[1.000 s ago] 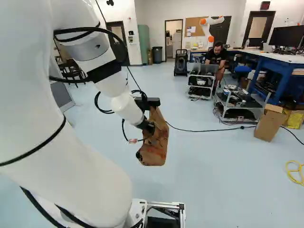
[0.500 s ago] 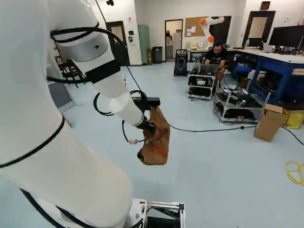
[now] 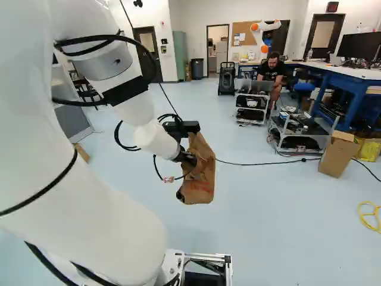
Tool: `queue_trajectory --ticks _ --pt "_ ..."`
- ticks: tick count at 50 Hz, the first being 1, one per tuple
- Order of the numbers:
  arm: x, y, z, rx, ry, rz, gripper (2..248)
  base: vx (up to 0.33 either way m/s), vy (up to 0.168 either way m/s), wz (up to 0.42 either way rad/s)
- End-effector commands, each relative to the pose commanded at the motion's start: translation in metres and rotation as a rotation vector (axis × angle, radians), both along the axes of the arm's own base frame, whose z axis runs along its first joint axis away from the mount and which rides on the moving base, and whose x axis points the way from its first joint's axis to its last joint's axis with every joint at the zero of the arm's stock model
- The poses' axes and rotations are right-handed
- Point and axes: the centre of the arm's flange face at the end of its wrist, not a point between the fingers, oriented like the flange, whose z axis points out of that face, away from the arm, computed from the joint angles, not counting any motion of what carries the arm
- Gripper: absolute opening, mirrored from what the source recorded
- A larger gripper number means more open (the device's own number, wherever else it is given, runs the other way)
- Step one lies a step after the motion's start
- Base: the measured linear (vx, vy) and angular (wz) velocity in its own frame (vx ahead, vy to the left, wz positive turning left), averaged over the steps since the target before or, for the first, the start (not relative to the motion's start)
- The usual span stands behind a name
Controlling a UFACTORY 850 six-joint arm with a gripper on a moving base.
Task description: Pick up the grocery bag from the ground
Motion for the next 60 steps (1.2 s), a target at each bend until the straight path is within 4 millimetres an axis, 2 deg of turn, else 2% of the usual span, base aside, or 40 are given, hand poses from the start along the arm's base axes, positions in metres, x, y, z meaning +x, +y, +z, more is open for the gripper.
queue_trajectory --ticks 33,60 --pt "-0.015 0.004 0.002 -0.07 -0.19 0.059 18 0.0 0.0 0.0" --pt "-0.029 0.015 0.005 -0.053 -0.375 0.154 18 0.0 0.0 0.0"
